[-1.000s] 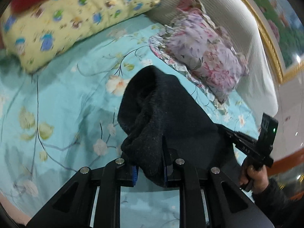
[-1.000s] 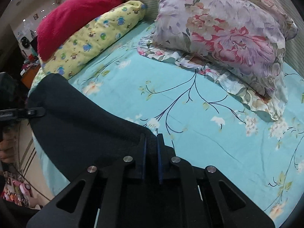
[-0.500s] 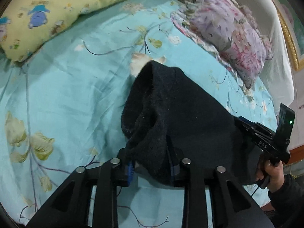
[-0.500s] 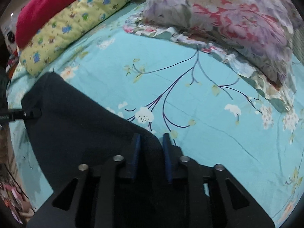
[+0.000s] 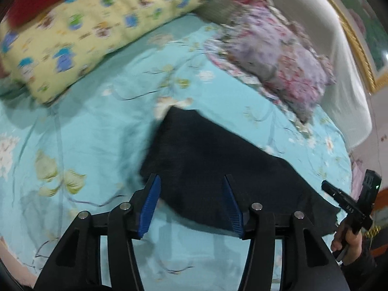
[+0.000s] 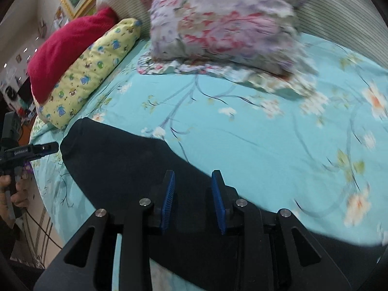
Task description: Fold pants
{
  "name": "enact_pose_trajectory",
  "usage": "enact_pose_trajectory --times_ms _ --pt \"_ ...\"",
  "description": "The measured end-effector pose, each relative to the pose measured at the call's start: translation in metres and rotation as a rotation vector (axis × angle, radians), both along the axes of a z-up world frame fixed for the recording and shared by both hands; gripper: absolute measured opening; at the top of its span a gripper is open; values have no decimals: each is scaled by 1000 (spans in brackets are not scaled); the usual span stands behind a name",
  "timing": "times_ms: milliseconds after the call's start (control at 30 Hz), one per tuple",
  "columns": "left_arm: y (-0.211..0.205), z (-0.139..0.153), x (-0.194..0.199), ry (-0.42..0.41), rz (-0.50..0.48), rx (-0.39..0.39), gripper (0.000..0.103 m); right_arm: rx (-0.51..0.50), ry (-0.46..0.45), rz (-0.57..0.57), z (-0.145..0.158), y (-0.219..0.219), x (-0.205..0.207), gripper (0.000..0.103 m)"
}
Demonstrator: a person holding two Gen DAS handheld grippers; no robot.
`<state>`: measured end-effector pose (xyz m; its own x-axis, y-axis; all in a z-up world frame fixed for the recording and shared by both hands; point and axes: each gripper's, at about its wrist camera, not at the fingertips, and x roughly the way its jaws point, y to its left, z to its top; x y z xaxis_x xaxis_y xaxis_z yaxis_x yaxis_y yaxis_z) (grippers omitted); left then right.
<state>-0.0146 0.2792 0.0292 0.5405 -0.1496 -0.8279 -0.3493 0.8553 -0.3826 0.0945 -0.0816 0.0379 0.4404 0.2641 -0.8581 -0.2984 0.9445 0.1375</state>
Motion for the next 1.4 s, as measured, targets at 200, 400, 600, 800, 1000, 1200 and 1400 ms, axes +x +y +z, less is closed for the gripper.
enact_pose_trajectory --times_ms 200,400,600,800,1000,1200,1400 --pt "-54 6 31 -1 -142 -27 58 33 6 -116 8 -46 -32 40" --pt "-128 7 65 15 -312 -27 61 44 -4 -221 16 -84 -62 40" --pt "-193 6 94 28 -466 -41 61 59 -10 -348 21 -127 -97 40" --pt "-260 7 115 41 -636 -45 64 78 -31 -476 27 -165 -131 40" --pt "-318 9 139 44 -767 -51 65 92 -34 -605 28 -199 -160 43" --pt "-367 5 157 56 -873 -44 66 108 -23 -705 23 -223 -178 47" --pt "-411 0 167 74 -974 -31 67 141 -20 -758 18 -238 -188 47"
